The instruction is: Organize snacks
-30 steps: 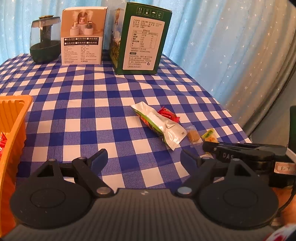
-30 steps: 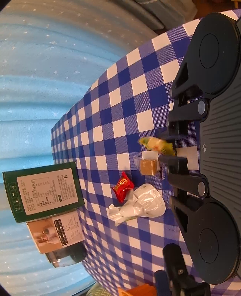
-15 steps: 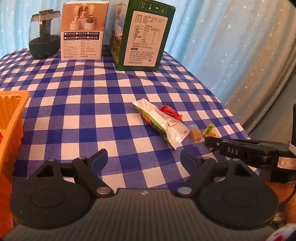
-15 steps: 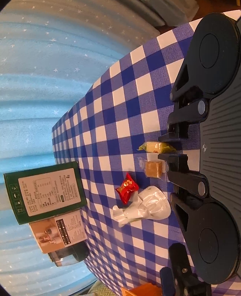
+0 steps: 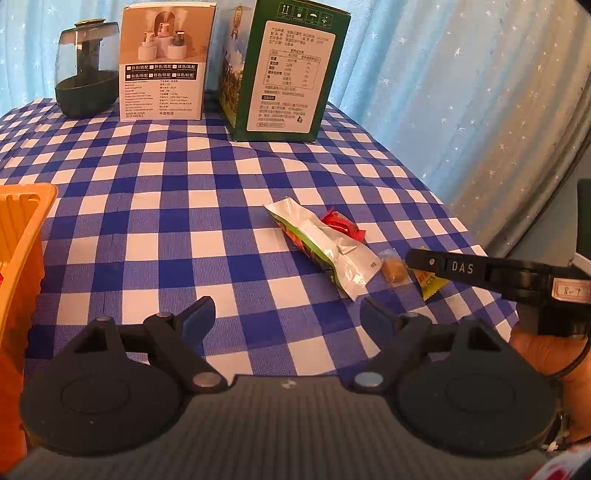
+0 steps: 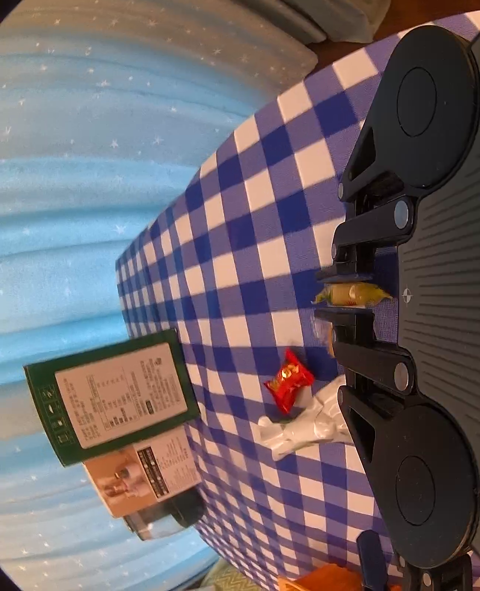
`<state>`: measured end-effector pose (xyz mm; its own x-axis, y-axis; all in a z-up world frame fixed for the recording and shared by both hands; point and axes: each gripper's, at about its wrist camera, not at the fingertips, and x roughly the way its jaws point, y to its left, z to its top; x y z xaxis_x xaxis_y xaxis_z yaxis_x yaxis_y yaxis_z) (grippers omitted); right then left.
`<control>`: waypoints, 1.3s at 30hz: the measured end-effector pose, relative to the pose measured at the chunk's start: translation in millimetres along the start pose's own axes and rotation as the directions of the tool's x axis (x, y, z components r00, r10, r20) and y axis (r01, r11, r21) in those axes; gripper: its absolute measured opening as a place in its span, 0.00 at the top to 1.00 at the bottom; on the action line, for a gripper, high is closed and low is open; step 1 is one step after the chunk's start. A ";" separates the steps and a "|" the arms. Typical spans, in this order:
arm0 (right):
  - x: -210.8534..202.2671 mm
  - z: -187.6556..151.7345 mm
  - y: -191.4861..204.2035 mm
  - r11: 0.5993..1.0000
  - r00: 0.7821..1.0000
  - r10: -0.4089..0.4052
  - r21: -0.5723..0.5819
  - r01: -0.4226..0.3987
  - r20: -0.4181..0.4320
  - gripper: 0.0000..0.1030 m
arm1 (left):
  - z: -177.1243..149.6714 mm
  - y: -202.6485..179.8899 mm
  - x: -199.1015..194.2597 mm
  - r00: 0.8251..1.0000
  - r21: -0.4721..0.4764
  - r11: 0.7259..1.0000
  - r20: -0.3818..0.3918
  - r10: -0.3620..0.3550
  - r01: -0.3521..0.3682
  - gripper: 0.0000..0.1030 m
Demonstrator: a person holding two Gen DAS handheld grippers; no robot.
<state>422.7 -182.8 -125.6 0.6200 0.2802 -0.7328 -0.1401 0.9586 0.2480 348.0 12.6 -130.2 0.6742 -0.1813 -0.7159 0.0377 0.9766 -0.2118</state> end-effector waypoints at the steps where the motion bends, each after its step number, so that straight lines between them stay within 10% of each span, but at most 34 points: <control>1: 1.7 -0.1 0.8 1.000 1.000 0.010 -0.005 -0.010 -0.007 0.87 | 0.3 0.8 0.6 1.000 -0.001 1.000 0.000 0.001 -0.001 0.19; 12: -0.3 -2.4 10.6 0.957 0.951 0.290 0.057 -0.285 -0.112 0.88 | 0.0 2.9 3.5 1.000 0.016 1.000 -0.012 -0.026 0.026 0.23; 21: -6.4 5.2 -6.2 0.981 0.983 0.169 0.105 -0.162 -0.067 0.88 | 4.4 -9.5 17.6 0.998 0.098 0.994 0.031 -0.061 0.058 0.25; 39: -4.9 1.3 -7.4 0.989 0.985 0.147 0.037 -0.144 -0.089 0.88 | 23.4 -14.3 61.7 0.999 0.141 0.989 0.031 -0.043 0.039 0.68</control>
<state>421.7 -191.3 -123.1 0.5219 0.4214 -0.7416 -0.1993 0.9056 0.3743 406.3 -9.8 -155.7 0.6947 -0.2197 -0.6849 0.1672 0.9754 -0.1433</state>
